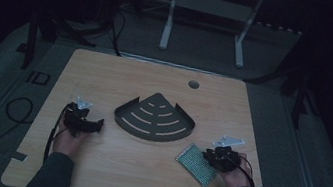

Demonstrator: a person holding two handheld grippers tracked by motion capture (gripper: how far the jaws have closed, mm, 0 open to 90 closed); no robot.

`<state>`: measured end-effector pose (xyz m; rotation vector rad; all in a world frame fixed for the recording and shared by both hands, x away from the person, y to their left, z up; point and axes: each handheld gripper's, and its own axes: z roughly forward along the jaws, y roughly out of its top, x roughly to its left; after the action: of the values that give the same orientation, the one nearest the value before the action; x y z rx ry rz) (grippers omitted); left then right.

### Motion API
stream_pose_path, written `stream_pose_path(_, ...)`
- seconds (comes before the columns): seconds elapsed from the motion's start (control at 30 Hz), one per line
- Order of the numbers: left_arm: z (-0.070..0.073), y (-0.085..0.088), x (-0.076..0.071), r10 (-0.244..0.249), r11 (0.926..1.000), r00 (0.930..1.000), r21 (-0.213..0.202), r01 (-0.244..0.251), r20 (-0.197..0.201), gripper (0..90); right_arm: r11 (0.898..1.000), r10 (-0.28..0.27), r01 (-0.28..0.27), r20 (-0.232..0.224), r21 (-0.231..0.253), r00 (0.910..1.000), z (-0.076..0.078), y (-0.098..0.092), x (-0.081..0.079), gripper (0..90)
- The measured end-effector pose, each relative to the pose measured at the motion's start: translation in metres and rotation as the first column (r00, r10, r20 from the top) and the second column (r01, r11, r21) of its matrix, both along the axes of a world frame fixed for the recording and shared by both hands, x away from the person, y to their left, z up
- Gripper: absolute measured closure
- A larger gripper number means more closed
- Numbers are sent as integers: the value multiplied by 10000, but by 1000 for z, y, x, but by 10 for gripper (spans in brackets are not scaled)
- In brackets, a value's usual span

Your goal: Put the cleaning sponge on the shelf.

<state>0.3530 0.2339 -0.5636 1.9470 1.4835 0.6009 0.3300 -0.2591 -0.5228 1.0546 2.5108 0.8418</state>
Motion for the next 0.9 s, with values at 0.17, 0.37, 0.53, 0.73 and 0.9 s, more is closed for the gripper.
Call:
stream_pose_path(0.17,0,0,0,1,10000,10000,0,-1,-1,116,9995,25,-9,-522,308,9986,-3,-4,6,743)
stream_pose_path(0.37,0,0,0,0,10000,10000,-1,0,-1,116,9987,88,-34,-1060,511,9943,-4,-7,13,755)
stream_pose_path(0.53,0,0,0,0,10000,10000,-2,0,4,116,9973,259,-142,-1636,722,9862,-4,-8,18,811)
stream_pose_path(0.73,0,0,0,1,10000,10000,-4,-1,5,116,9984,344,-262,-1680,506,9852,-3,-6,18,880)
stream_pose_path(0.9,0,0,0,1,10000,10000,-1,-1,0,116,9992,384,-366,-1430,152,9890,0,-2,16,893)
